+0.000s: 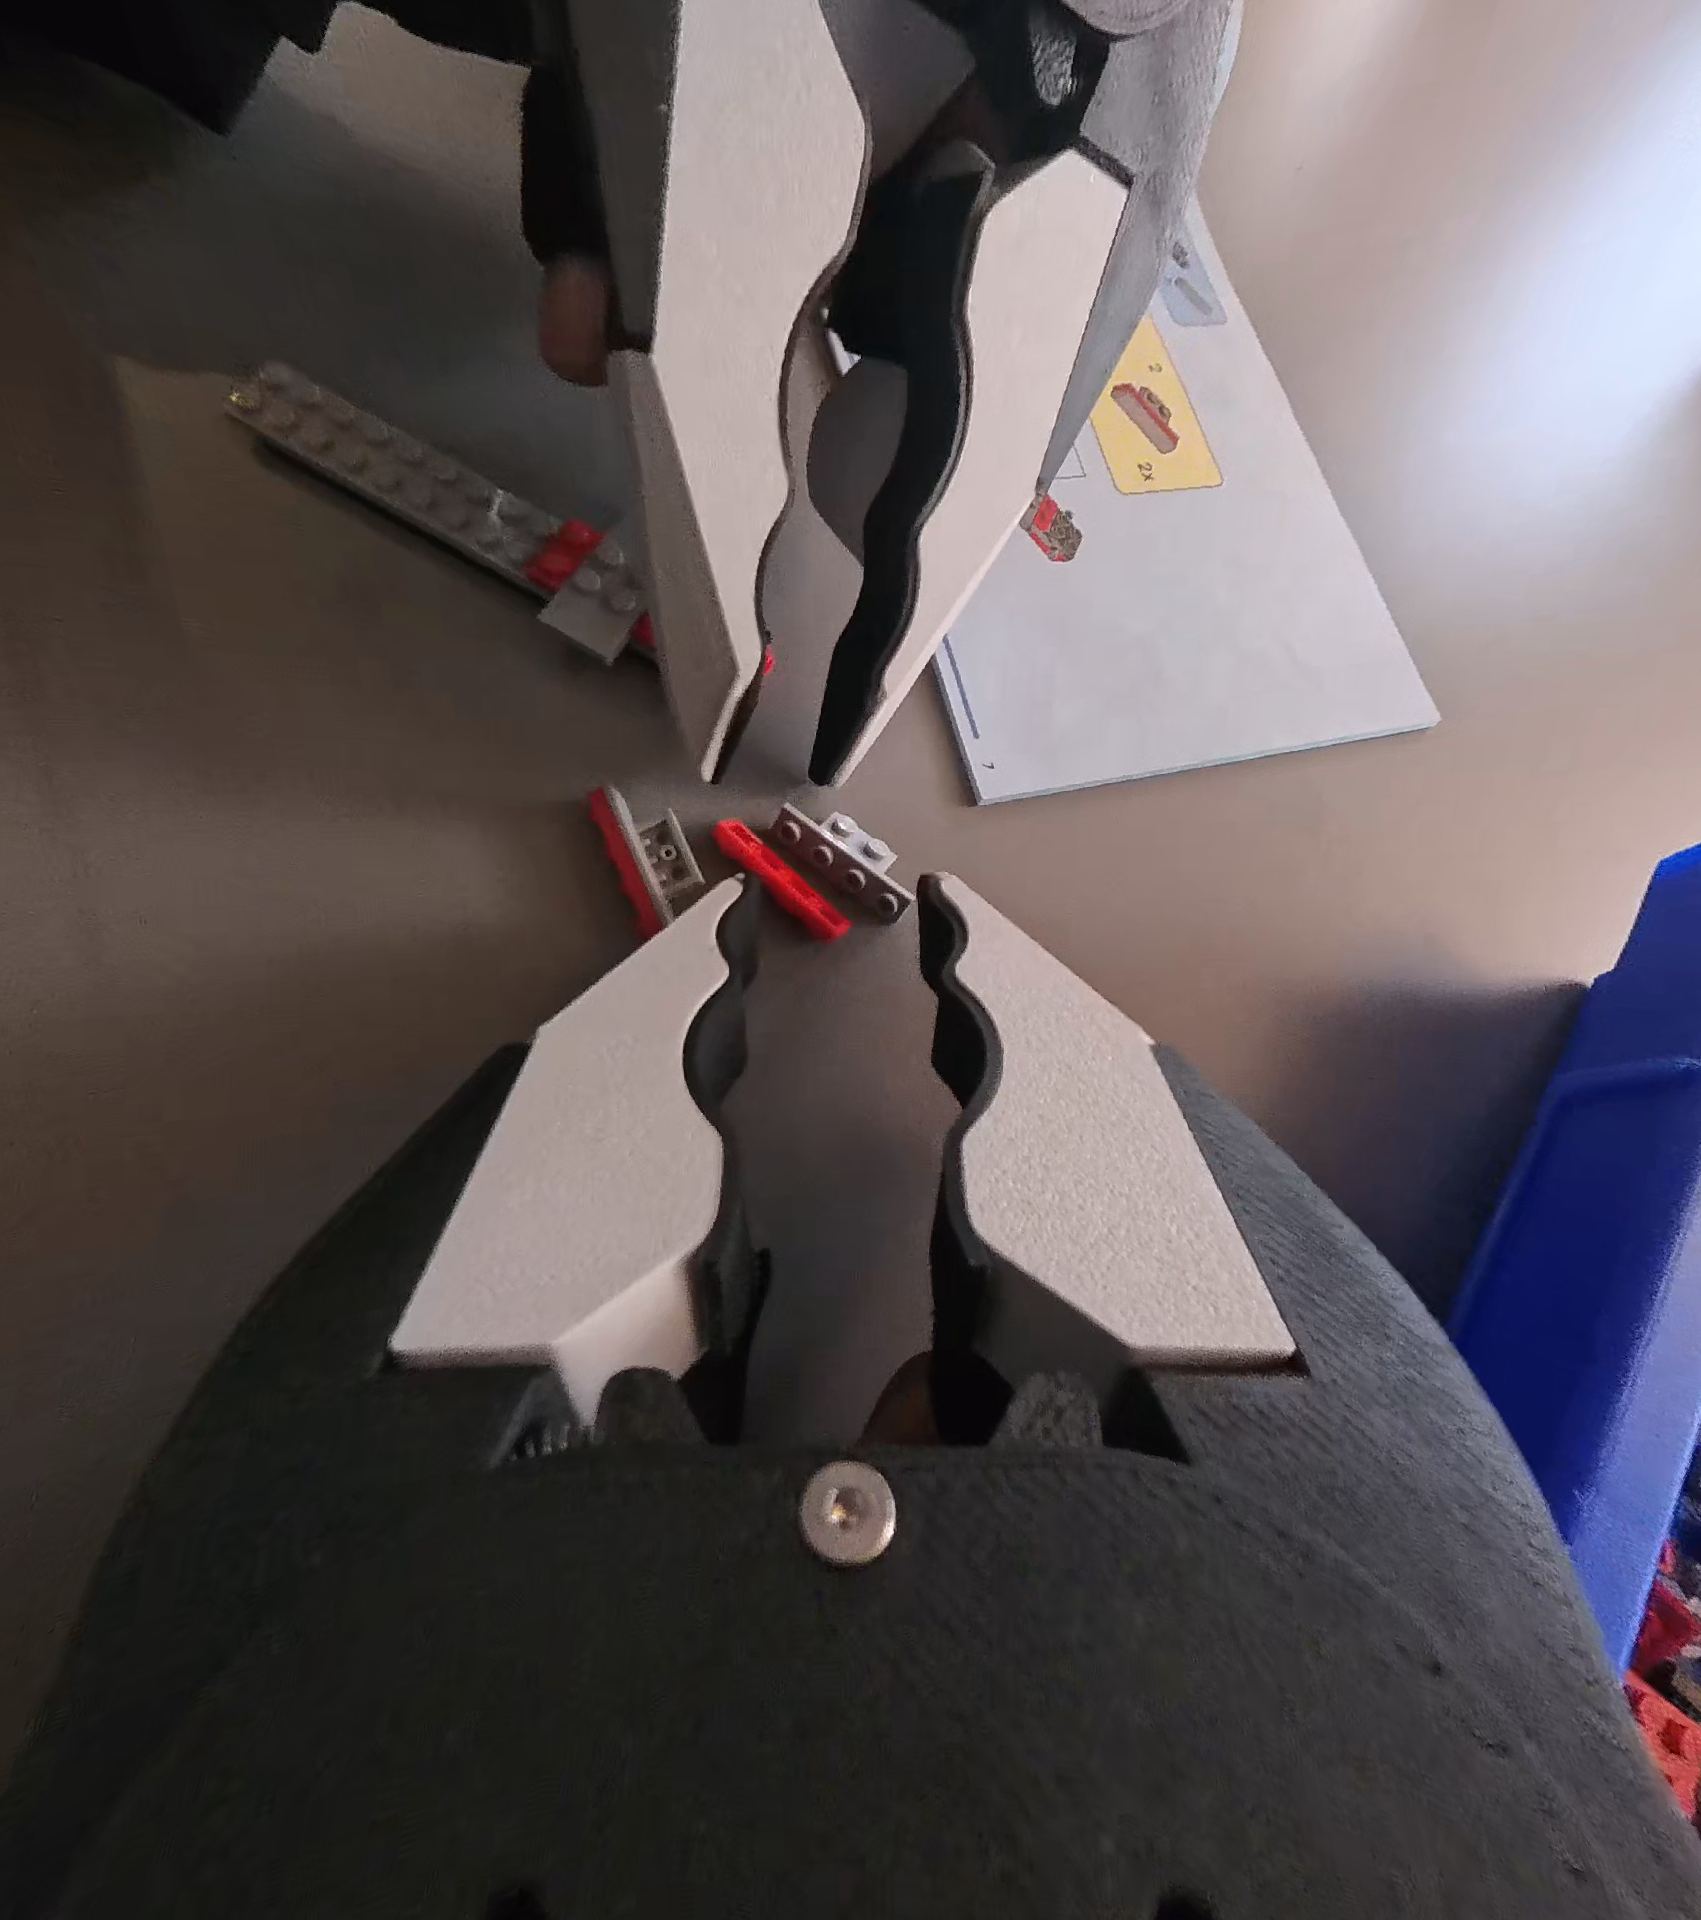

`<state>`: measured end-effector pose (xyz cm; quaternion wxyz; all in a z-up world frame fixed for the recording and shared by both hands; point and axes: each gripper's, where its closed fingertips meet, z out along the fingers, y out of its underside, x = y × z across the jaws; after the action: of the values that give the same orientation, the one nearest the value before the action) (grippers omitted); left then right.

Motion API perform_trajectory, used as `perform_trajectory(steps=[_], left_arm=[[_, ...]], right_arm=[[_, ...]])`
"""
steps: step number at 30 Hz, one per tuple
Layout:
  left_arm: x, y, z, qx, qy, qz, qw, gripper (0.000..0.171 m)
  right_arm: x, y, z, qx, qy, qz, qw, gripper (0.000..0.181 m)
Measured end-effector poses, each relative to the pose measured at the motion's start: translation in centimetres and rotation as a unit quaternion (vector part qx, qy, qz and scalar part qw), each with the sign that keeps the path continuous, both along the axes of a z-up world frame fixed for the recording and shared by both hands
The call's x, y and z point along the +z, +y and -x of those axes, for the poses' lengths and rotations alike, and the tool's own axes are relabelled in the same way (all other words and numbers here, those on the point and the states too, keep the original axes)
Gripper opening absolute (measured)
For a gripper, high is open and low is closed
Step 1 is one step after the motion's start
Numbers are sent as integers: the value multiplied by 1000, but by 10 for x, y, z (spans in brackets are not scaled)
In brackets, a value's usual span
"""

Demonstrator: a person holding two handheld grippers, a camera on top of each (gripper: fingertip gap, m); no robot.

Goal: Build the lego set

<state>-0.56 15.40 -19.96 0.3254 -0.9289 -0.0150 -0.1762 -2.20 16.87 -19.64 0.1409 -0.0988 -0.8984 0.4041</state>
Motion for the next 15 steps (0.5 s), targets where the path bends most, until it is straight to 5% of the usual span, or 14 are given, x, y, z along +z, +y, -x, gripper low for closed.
perform_trajectory(steps=[15], left_arm=[[-2,3,-2,0,19,2,1000,21]], right_arm=[[-4,-2,3,-2,-30,-4,1000,20]])
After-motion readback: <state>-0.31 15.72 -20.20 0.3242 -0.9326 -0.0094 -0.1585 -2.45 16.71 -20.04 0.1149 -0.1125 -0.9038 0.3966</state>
